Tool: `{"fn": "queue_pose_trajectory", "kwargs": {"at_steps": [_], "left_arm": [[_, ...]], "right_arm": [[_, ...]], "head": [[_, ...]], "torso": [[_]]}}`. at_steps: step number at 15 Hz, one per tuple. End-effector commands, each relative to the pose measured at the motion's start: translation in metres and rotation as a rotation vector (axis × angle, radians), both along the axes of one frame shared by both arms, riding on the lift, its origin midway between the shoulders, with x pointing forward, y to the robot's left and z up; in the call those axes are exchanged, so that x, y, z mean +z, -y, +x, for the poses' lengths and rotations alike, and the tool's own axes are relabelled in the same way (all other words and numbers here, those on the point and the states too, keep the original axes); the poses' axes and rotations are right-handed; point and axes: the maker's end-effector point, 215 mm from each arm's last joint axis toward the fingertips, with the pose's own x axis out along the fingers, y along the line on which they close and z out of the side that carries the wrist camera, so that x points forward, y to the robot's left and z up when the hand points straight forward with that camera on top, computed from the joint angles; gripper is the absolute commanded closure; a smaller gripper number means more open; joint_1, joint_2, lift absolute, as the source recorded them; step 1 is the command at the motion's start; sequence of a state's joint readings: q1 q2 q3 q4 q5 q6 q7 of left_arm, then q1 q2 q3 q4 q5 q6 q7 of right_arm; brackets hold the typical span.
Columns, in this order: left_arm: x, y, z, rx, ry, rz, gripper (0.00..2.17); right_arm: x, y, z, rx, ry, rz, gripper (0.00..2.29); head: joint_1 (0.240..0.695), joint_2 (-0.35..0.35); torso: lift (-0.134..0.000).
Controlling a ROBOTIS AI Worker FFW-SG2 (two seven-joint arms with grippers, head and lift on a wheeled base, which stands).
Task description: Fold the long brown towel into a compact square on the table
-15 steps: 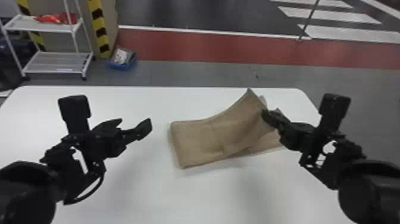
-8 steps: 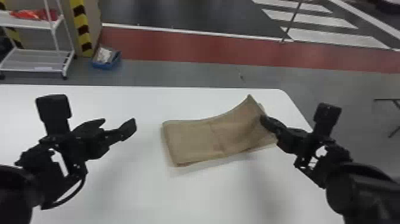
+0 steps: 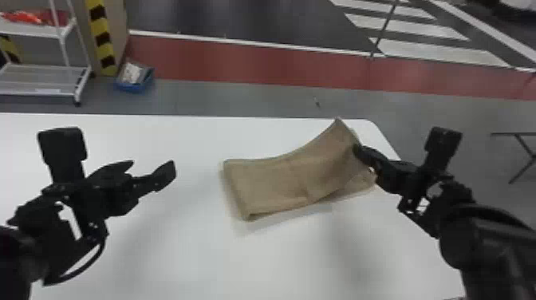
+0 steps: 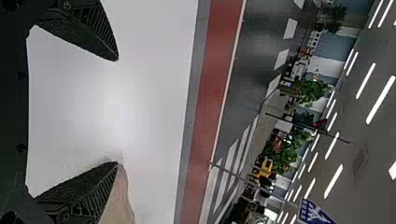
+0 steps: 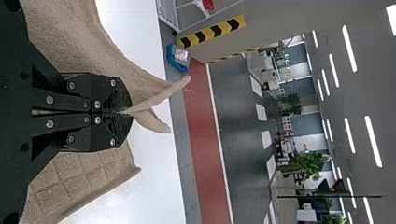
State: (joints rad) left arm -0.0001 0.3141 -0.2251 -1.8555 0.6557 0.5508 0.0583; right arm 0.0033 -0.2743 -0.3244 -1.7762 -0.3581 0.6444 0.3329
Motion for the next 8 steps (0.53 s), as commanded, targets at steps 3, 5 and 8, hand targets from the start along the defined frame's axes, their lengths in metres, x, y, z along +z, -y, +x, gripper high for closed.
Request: {"fn": "queue_pose_trajectory", "kwargs": {"at_steps": [3, 5, 8], "left_arm": [[-0.005, -0.002, -0.003, 0.002, -0.011, 0.002, 0.09], [-0.008, -0.002, -0.005, 0.0, -0.015, 0.001, 0.09], [-0.008, -0.003, -0.004, 0.001, -0.014, 0.004, 0.09]], "right_arm": [[-0.001, 0.012, 0.009, -0.017, 0.003, -0.001, 1.3], [-0.011, 0.02, 0.009, -0.03, -0.004, -0.017, 1.3], [-0.044, 0.03, 0.008, -0.043, -0.069, -0.03, 1.3]], "head": [[0.695, -0.255], [0.695, -0.259], [0.695, -0.267]], "torso": [[-0.128], [-0.128], [-0.128]]}}
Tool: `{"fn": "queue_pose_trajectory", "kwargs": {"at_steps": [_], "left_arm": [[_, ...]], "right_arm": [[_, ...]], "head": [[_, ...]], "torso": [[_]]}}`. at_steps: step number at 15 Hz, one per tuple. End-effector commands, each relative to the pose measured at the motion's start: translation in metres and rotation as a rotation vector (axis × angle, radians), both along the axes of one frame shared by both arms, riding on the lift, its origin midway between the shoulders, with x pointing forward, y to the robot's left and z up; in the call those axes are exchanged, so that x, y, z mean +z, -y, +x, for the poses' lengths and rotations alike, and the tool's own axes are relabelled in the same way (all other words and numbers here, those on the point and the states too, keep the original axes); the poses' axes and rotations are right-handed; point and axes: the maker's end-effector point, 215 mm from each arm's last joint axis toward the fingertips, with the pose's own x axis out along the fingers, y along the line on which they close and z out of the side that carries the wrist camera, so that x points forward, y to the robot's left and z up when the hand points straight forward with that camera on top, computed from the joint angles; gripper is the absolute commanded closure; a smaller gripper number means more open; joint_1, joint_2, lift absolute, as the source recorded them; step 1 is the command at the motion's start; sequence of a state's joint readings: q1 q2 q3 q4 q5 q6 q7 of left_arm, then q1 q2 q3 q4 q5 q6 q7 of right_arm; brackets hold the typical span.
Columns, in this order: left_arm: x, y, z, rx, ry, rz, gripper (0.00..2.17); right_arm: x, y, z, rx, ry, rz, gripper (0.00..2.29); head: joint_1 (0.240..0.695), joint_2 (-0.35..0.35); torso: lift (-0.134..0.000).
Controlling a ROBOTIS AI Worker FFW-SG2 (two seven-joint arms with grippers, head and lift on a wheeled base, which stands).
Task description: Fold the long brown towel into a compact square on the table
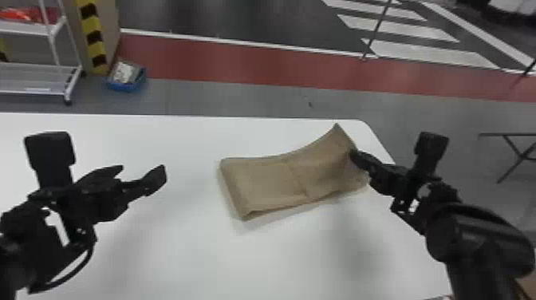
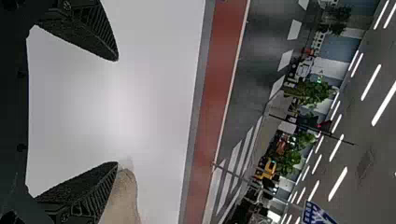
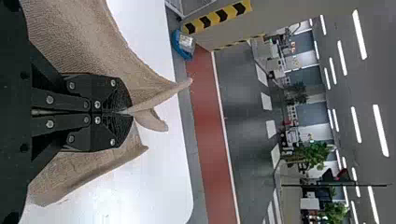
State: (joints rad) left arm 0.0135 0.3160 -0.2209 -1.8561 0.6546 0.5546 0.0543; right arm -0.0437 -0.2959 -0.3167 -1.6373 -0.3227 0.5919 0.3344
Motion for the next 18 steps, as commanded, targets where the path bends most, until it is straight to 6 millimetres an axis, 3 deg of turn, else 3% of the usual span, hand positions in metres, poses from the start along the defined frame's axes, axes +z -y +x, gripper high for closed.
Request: {"fn": "queue_pose_trajectory", "kwargs": {"at_steps": [1, 5, 7, 10, 15, 16, 17, 18], "left_arm": [[0.002, 0.0, 0.001, 0.001, 0.003, 0.0, 0.09], [0.001, -0.001, 0.001, 0.002, 0.002, 0.003, 0.09], [0.0, -0.001, 0.001, 0.002, 0.001, 0.004, 0.09], [-0.001, -0.001, 0.0, 0.001, -0.001, 0.002, 0.09], [-0.006, -0.002, -0.001, 0.001, -0.009, 0.004, 0.09], [-0.006, -0.002, -0.001, 0.002, -0.009, 0.005, 0.09], [-0.006, -0.002, -0.001, 0.003, -0.009, 0.006, 0.09], [-0.006, -0.002, -0.001, 0.003, -0.009, 0.006, 0.09]], "right_arm": [[-0.016, 0.006, 0.001, -0.008, -0.025, -0.019, 1.3], [-0.015, 0.009, 0.001, -0.007, -0.023, -0.027, 1.3], [0.003, 0.007, 0.002, 0.003, 0.011, -0.016, 1.3], [0.021, 0.024, 0.005, -0.014, 0.032, -0.039, 1.3], [-0.015, 0.03, 0.008, -0.02, -0.026, -0.075, 1.29], [-0.014, 0.032, 0.009, -0.026, -0.013, -0.108, 1.17], [-0.011, 0.035, 0.011, -0.036, 0.006, -0.123, 0.9], [-0.006, 0.035, 0.012, -0.04, 0.027, -0.13, 0.48]], "head": [[0.695, -0.273], [0.695, -0.278], [0.695, -0.28], [0.695, -0.279], [0.695, -0.295], [0.695, -0.298], [0.695, -0.298], [0.695, -0.299]], "torso": [[-0.128], [-0.128], [-0.128], [-0.128], [-0.128], [-0.128], [-0.128], [-0.128]]}}
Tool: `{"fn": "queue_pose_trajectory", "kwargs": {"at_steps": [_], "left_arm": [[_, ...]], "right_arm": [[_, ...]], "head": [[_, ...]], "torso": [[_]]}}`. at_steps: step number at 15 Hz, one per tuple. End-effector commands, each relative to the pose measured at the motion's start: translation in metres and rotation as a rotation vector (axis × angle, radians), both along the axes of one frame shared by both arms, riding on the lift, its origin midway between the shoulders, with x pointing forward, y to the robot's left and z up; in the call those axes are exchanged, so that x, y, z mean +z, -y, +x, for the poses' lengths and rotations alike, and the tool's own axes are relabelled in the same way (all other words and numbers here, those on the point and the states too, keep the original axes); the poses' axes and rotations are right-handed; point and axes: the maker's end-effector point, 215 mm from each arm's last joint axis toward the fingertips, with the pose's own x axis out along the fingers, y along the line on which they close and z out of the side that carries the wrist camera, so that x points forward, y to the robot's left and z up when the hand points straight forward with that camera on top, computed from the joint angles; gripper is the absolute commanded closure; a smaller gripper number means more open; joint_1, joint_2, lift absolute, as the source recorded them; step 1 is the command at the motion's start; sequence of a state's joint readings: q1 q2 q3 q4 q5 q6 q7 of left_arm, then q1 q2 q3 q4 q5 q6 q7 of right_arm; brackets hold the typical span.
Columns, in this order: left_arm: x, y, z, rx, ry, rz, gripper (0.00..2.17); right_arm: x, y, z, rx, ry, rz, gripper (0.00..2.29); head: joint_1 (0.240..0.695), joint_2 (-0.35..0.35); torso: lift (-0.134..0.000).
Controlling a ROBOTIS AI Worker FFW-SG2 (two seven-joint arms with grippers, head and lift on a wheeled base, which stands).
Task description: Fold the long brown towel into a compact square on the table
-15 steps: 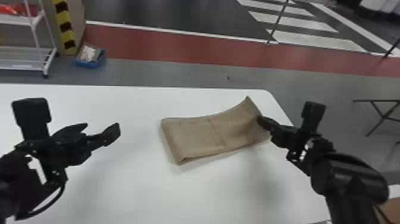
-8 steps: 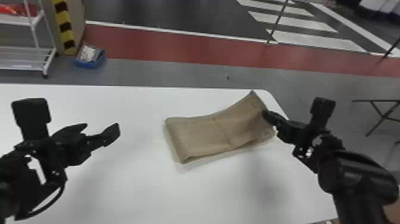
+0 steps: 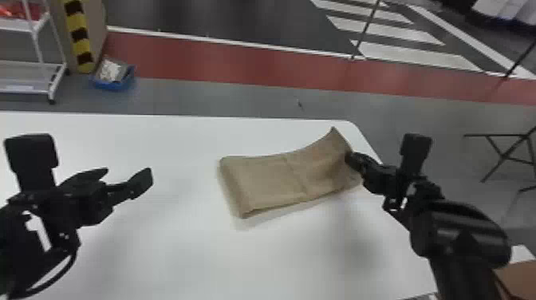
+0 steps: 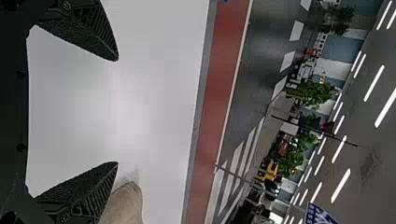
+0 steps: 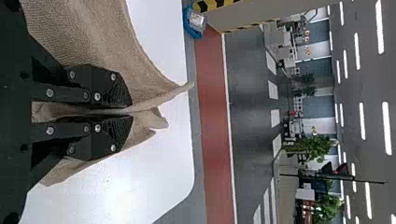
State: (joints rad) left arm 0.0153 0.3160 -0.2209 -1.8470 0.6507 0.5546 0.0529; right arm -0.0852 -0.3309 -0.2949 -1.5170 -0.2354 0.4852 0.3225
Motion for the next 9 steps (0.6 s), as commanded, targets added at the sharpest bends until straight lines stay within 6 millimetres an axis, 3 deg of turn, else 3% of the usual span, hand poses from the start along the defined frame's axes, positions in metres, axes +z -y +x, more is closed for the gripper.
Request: {"fn": "queue_pose_trajectory", "kwargs": {"at_steps": [1, 3, 4, 9], "left_arm": [[0.001, 0.0, 0.001, 0.001, 0.002, 0.002, 0.09], [0.001, 0.0, 0.001, 0.001, 0.002, 0.002, 0.09], [0.001, 0.0, 0.001, 0.0, 0.002, 0.002, 0.09], [0.003, 0.013, 0.0, -0.011, 0.004, -0.006, 0.09]], "right_arm": [[0.016, 0.006, 0.001, -0.019, 0.077, -0.043, 0.04], [0.065, 0.019, -0.004, -0.072, 0.268, -0.135, 0.01], [0.075, 0.023, -0.008, -0.081, 0.294, -0.148, 0.01], [0.079, 0.035, -0.032, -0.096, 0.304, -0.159, 0.05]], "head": [[0.695, -0.3], [0.695, -0.307], [0.695, -0.312], [0.695, -0.334]], "torso": [[-0.128], [-0.128], [-0.128], [-0.128]]}}
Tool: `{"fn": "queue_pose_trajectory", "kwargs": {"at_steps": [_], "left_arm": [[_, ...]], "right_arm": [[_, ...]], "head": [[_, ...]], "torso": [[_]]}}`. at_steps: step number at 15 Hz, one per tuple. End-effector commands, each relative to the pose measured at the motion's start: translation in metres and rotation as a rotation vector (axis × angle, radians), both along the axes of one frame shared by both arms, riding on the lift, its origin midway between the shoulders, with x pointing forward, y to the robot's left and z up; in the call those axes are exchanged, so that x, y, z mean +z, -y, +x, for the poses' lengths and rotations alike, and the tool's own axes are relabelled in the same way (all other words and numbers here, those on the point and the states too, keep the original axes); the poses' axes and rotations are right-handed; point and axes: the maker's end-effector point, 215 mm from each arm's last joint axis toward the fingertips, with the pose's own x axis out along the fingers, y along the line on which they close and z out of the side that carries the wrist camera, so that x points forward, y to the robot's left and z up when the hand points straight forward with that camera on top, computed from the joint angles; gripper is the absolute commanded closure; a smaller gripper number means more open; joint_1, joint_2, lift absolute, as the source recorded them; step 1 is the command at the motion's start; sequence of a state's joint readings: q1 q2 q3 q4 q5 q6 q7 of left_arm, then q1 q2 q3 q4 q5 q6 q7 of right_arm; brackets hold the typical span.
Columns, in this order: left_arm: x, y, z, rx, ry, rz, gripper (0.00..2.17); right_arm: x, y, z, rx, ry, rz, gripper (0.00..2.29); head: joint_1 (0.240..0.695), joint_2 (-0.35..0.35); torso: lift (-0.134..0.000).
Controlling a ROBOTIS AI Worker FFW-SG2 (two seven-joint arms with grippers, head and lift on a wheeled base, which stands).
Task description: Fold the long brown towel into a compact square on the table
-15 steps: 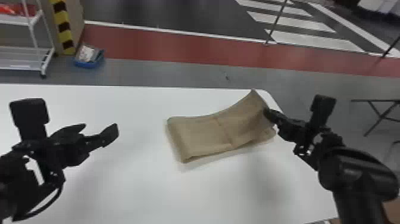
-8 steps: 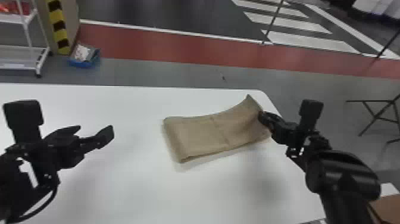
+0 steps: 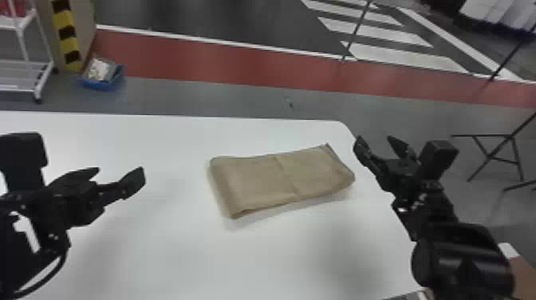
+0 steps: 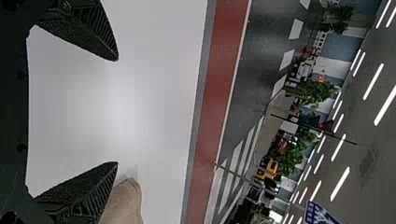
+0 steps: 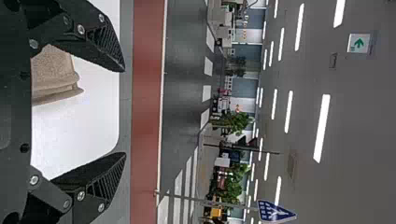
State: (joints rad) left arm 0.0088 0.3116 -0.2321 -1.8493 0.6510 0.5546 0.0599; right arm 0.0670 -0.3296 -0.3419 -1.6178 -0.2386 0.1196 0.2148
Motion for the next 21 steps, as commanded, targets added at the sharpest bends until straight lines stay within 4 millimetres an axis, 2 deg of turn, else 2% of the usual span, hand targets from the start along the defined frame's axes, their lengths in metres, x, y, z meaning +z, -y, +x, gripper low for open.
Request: {"fn": "queue_pose_trajectory", "kwargs": {"at_steps": [1, 6, 8, 12, 14, 16, 18, 21], "left_arm": [[0.002, 0.015, -0.001, -0.011, 0.002, -0.01, 0.09], [0.009, 0.079, 0.0, -0.065, 0.015, -0.016, 0.09], [0.005, 0.113, -0.007, -0.073, 0.002, -0.016, 0.22], [-0.012, 0.178, -0.015, -0.076, 0.031, 0.053, 0.33], [-0.022, 0.195, -0.016, -0.078, 0.032, 0.07, 0.34], [-0.032, 0.201, -0.017, -0.071, 0.014, 0.078, 0.34], [-0.034, 0.205, -0.015, -0.069, 0.004, 0.07, 0.52], [-0.035, 0.225, -0.026, -0.106, -0.002, 0.061, 0.52]], "right_arm": [[-0.002, 0.006, -0.009, -0.01, -0.003, -0.001, 0.05], [-0.037, 0.029, -0.036, -0.052, -0.068, 0.019, 0.07], [-0.041, 0.033, -0.05, -0.06, -0.06, 0.037, 0.08], [-0.048, 0.026, -0.066, -0.054, -0.032, 0.047, 0.09], [-0.051, 0.023, -0.071, -0.049, -0.025, 0.051, 0.09], [-0.054, 0.024, -0.074, -0.051, -0.022, 0.048, 0.09], [-0.058, 0.026, -0.075, -0.05, -0.029, 0.052, 0.09], [-0.058, 0.026, -0.075, -0.051, -0.021, 0.051, 0.09]], "head": [[0.695, -0.339], [0.695, -0.35], [0.695, -0.35], [0.695, -0.35], [0.695, -0.35], [0.695, -0.35], [0.695, -0.35], [0.695, -0.35]], "torso": [[-0.128], [-0.128], [-0.128], [-0.128], [-0.128], [-0.128], [-0.128], [-0.128]]}}
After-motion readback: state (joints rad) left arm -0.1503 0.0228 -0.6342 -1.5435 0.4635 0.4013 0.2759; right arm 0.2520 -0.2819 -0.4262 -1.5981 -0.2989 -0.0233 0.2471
